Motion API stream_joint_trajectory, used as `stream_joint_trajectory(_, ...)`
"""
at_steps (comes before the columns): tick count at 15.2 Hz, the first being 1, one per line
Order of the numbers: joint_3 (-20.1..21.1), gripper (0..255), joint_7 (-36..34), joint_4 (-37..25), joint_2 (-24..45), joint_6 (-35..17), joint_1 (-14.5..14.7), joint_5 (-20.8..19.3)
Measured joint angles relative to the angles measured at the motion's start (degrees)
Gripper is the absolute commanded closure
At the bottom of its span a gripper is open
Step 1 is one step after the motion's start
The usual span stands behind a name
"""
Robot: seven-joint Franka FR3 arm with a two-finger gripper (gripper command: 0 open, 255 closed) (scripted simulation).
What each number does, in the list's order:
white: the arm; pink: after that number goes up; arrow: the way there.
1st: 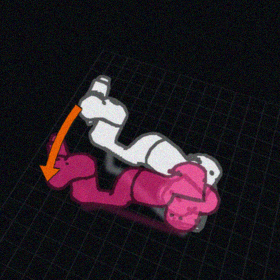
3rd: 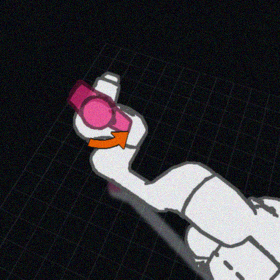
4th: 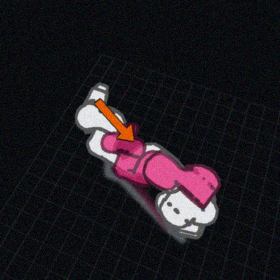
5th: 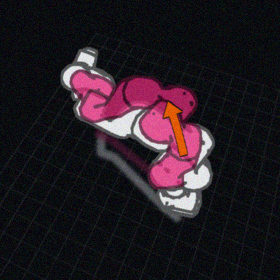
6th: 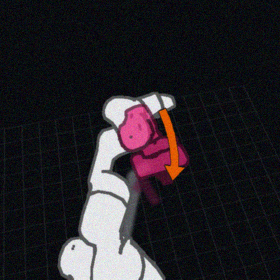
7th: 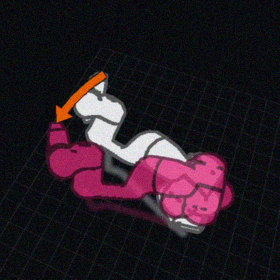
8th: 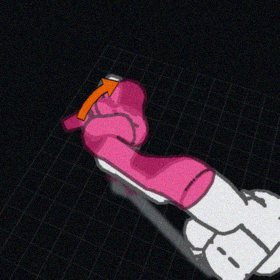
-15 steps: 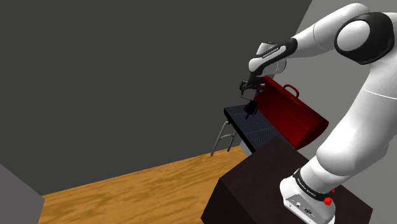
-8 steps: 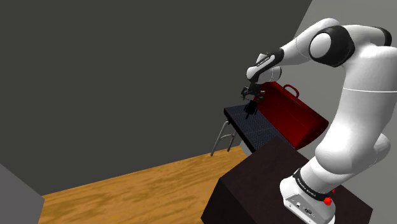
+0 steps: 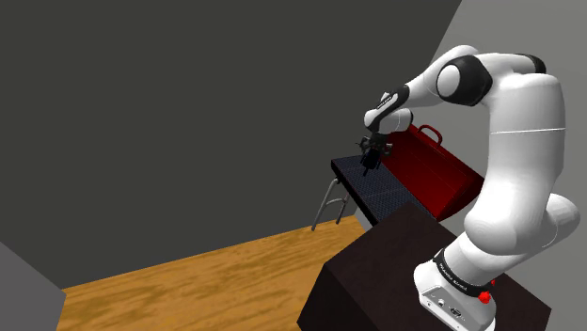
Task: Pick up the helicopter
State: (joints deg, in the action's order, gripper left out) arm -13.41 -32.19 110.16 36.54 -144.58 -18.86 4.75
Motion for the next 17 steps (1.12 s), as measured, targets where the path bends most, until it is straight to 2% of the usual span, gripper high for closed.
stream_joint_trajectory(5,0.64,0,0.23,-0.94,3.27,-2.3,-0.64,0.66)
stream_joint_trajectory(6,0.69,255,0.2,-1.04,3.5,-2.43,-0.64,0.69)
stream_joint_trajectory(17,0.69,255,0.18,-0.94,3.37,-2.43,-0.6,0.69)
